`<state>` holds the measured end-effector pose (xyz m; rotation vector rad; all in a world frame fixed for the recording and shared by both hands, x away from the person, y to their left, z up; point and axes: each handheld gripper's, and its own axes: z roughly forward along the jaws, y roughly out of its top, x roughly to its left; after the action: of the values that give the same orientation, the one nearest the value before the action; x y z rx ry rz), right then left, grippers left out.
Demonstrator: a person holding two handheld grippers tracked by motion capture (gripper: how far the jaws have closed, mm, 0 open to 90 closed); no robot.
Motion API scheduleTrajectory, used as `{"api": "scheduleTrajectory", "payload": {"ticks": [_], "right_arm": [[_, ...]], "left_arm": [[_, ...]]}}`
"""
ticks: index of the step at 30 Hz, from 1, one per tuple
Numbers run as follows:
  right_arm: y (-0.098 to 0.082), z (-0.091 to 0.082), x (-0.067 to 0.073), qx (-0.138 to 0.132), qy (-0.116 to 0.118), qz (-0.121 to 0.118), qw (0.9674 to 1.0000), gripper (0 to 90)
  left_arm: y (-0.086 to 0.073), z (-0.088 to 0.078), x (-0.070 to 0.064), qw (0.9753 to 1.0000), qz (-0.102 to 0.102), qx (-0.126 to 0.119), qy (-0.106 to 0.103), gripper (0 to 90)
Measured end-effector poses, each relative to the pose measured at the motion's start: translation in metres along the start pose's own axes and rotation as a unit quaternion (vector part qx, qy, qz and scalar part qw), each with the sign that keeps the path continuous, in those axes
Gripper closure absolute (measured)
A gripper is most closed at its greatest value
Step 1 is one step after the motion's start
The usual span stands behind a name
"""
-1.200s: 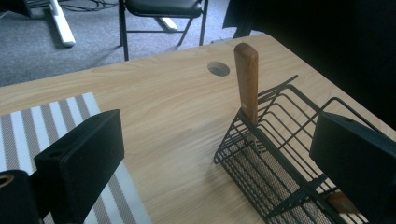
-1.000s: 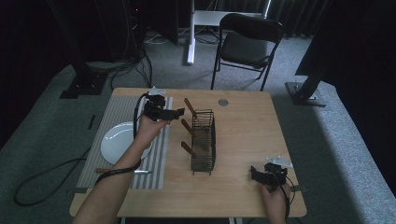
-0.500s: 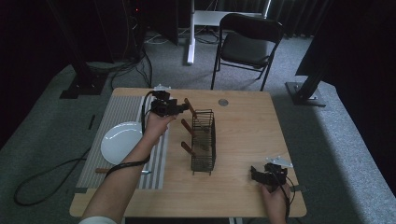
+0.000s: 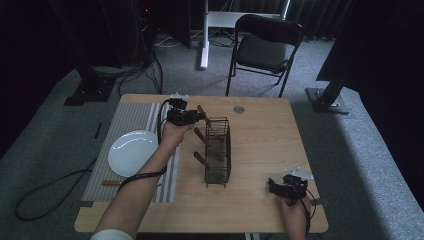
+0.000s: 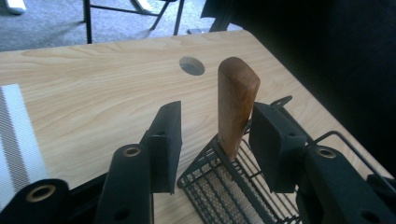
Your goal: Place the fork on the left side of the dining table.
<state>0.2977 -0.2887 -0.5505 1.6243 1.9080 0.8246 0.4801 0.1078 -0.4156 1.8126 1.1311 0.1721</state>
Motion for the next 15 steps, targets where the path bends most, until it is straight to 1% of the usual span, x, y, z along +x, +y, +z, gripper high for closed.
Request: {"api": "scheduleTrajectory", "payload": {"ticks": [1, 2, 3, 4, 6, 7, 9, 12, 13, 15], "right_arm": [[0.0000, 0.0000, 0.0000, 0.000, 0.000, 0.000, 1.0000, 12.2], [0.0000, 0.0000, 0.0000, 0.000, 0.000, 0.000, 1.0000, 12.2], [0.0000, 0.0000, 0.0000, 0.000, 0.000, 0.000, 1.0000, 12.2], [0.0000, 0.0000, -0.0001, 0.000, 0.000, 0.000, 1.0000, 12.2], [-0.0001, -0.0001, -0.0001, 0.000, 0.000, -0.001, 1.0000, 12.2], [-0.0001, -0.0001, -0.0001, 0.000, 0.001, -0.001, 1.0000, 12.2], [-0.0002, -0.0002, -0.0002, 0.000, 0.001, -0.001, 1.0000, 12.2], [-0.0002, -0.0002, -0.0002, 0.000, 0.001, -0.001, 1.0000, 12.2], [-0.0002, -0.0002, -0.0002, 0.000, 0.001, -0.001, 1.0000, 12.2], [-0.0002, -0.0002, -0.0002, 0.000, 0.001, -0.001, 1.0000, 12.2]], "left_arm": [[0.0000, 0.0007, 0.0006, 1.0000, -0.006, -0.004, -0.003, 56.9], [-0.0001, 0.0014, 0.0014, 0.9998, -0.013, -0.007, -0.012, 57.3], [-0.0004, 0.0022, 0.0018, 0.9997, -0.018, -0.007, -0.016, 57.4], [-0.0006, 0.0034, 0.0015, 0.9997, -0.018, -0.006, -0.017, 59.6], [-0.0015, 0.0055, 0.0005, 0.9999, -0.011, 0.000, -0.011, 59.9], [-0.0021, 0.0064, 0.0004, 0.9998, -0.013, 0.000, -0.016, 63.1], [-0.0033, 0.0078, -0.0007, 0.9998, -0.013, -0.001, -0.017, 65.3], [-0.0045, 0.0086, -0.0019, 0.9997, -0.012, -0.005, -0.019, 71.0], [-0.0048, 0.0083, -0.0021, 0.9996, -0.012, -0.009, -0.023, 71.0], [-0.0052, 0.0081, -0.0034, 0.9996, -0.008, -0.012, -0.025, 75.2]]}}
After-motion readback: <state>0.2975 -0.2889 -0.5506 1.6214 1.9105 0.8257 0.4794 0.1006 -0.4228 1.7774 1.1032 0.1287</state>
